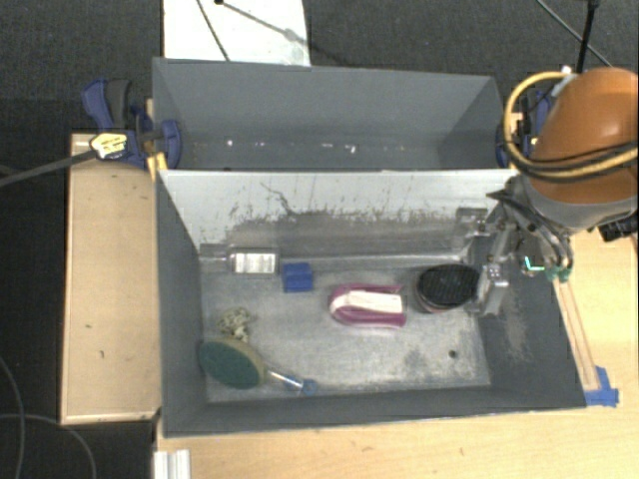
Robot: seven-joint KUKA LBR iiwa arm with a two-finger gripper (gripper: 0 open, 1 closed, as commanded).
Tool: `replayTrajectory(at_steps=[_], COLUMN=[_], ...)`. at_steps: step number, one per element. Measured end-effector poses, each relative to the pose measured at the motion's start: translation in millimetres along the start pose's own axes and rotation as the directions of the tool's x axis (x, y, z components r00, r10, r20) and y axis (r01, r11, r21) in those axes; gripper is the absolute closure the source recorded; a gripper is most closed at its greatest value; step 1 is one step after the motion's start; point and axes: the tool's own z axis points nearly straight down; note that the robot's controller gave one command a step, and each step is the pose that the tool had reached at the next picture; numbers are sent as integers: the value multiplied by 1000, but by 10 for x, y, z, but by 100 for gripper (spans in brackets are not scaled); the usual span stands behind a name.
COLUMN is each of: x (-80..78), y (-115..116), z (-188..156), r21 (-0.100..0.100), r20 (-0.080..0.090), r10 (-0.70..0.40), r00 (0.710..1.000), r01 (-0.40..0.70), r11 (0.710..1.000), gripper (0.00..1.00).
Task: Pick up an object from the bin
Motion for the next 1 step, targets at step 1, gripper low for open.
replayTrajectory(at_steps=[1], x=[-473], y=[97], z=[1283], r21=[0], r20=[0], r10=[-107], r00=[994], r01=[107], r11=[994], gripper=[0])
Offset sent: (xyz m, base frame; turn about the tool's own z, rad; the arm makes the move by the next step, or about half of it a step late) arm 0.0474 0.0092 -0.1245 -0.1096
